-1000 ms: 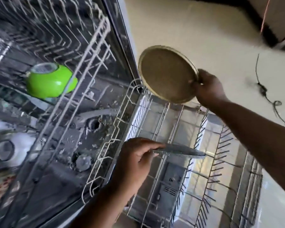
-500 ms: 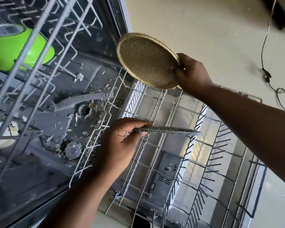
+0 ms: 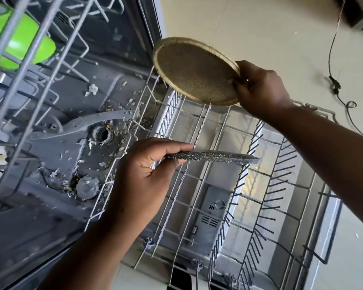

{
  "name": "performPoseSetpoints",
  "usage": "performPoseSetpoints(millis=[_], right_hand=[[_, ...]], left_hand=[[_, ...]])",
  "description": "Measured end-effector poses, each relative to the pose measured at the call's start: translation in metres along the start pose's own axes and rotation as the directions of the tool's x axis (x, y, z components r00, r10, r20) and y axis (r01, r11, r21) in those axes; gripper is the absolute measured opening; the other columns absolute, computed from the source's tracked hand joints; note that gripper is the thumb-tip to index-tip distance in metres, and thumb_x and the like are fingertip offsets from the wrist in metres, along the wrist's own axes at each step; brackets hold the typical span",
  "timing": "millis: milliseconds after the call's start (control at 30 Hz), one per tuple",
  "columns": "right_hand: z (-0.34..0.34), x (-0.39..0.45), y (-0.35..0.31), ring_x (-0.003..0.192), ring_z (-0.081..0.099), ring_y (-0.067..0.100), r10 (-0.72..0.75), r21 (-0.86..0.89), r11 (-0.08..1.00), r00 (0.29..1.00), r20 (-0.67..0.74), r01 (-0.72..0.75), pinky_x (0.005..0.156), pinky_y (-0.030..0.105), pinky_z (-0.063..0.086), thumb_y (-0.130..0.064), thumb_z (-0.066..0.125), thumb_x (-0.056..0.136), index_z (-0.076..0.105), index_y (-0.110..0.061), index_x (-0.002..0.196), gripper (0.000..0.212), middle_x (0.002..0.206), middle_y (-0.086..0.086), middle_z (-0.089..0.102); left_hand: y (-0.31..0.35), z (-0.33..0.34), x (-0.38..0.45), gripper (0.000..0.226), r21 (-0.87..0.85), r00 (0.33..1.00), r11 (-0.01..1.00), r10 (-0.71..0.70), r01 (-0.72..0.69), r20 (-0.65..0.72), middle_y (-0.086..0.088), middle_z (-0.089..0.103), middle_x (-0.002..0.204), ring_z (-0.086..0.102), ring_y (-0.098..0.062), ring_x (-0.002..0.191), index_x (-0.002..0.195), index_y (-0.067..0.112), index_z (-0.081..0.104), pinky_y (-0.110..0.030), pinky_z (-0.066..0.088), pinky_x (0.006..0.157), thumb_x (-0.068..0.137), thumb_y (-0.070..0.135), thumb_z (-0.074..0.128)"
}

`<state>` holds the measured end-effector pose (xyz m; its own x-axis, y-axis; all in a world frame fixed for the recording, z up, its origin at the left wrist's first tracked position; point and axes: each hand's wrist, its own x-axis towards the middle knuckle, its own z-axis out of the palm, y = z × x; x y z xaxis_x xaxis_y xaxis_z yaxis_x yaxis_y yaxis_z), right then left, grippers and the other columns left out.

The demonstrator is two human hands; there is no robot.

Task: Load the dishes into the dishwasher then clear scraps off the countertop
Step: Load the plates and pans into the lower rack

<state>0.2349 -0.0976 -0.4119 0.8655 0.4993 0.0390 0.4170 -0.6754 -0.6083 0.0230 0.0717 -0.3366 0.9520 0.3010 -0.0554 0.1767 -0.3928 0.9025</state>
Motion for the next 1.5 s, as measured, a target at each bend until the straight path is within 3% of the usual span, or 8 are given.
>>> performPoseSetpoints(millis=[300,467,567,667,833,933,1033,1500], right_hand=[[0.036,0.010,0.009,0.094,0.055,0.041,0.277,-0.018,0.961,0.953,0.122,-0.277,0.066,0.034,0.034,-0.020,0.046,0.095,0.047,-0.009,0.110,0.019,0.101,0.020,0.061],[0.018,0.000,-0.014,0.122,0.052,0.028,0.436,0.134,0.890,0.899,0.031,-0.436,0.100,0.043,0.042,-0.051,0.057,0.090,0.031,-0.016,0.141,0.067,0.137,0.013,0.045],[-0.022,-0.039,-0.050,0.097,0.064,0.003,0.267,0.481,0.798,0.928,0.259,-0.364,0.086,0.037,0.050,-0.072,0.053,0.081,0.054,-0.027,0.122,0.061,0.111,-0.006,0.065],[-0.044,-0.072,-0.076,0.093,0.067,0.010,-0.066,0.567,0.787,0.880,0.471,-0.244,0.081,0.027,0.052,-0.067,0.066,0.071,0.067,-0.033,0.109,0.051,0.103,-0.006,0.071],[-0.024,-0.069,-0.074,0.073,0.056,-0.007,0.040,0.286,0.958,0.999,-0.005,-0.037,0.063,0.004,0.038,-0.011,0.060,0.085,0.067,-0.036,0.109,0.036,0.078,-0.029,0.059],[-0.017,-0.039,-0.058,0.067,0.049,-0.004,0.270,0.410,0.888,0.958,-0.099,-0.208,0.061,0.009,0.037,-0.006,0.064,0.082,0.069,-0.022,0.101,0.026,0.077,-0.012,0.059],[-0.010,-0.014,-0.047,0.068,0.051,-0.006,0.327,0.500,0.832,0.941,-0.090,-0.242,0.068,0.012,0.043,-0.006,0.069,0.078,0.061,-0.027,0.098,0.029,0.084,-0.010,0.060],[0.033,0.000,-0.027,0.078,0.057,0.002,0.262,0.459,0.857,0.965,0.000,-0.233,0.072,0.017,0.046,-0.012,0.067,0.082,0.066,-0.022,0.110,0.030,0.084,-0.013,0.064]], left_hand=[[0.001,0.003,0.001,0.033,0.036,0.999,0.998,0.041,-0.041,0.005,0.007,0.071,0.098,0.066,-0.016,0.099,0.099,0.031,0.070,-0.030,0.051,0.089,0.081,0.004,0.067],[0.005,0.000,0.001,0.024,0.039,0.999,0.998,0.046,-0.046,-0.001,0.003,0.071,0.100,0.067,-0.017,0.099,0.102,0.021,0.073,-0.037,0.054,0.087,0.082,0.009,0.069],[0.009,-0.004,0.007,0.023,0.071,0.998,0.995,0.064,-0.063,-0.017,0.005,0.071,0.099,0.067,-0.011,0.097,0.101,0.018,0.073,-0.031,0.055,0.085,0.082,0.005,0.071],[0.016,-0.006,0.022,0.023,0.064,0.993,0.993,0.104,-0.100,-0.053,0.008,0.071,0.099,0.067,-0.006,0.094,0.102,0.018,0.071,-0.022,0.052,0.082,0.082,0.006,0.071],[0.006,-0.002,0.062,0.051,0.209,0.954,0.947,0.275,-0.246,-0.122,-0.012,0.053,0.136,0.048,-0.019,0.129,0.131,0.007,0.055,-0.035,0.041,0.107,0.083,0.014,0.071],[-0.013,0.004,0.075,0.095,0.340,0.992,0.938,0.094,-0.062,-0.078,-0.010,0.017,0.160,0.018,-0.022,0.147,0.153,0.016,0.017,-0.050,0.023,0.116,0.078,0.040,0.070],[-0.037,0.013,0.063,0.102,0.448,0.993,0.887,-0.117,0.114,-0.020,-0.006,0.002,0.162,0.003,-0.023,0.149,0.154,0.021,0.002,-0.053,0.010,0.119,0.080,0.054,0.063],[-0.093,0.039,-0.013,0.089,0.543,0.878,0.760,-0.471,0.357,0.083,-0.002,-0.004,0.162,0.000,-0.020,0.149,0.154,0.023,0.000,-0.049,0.007,0.119,0.090,0.049,0.056]])
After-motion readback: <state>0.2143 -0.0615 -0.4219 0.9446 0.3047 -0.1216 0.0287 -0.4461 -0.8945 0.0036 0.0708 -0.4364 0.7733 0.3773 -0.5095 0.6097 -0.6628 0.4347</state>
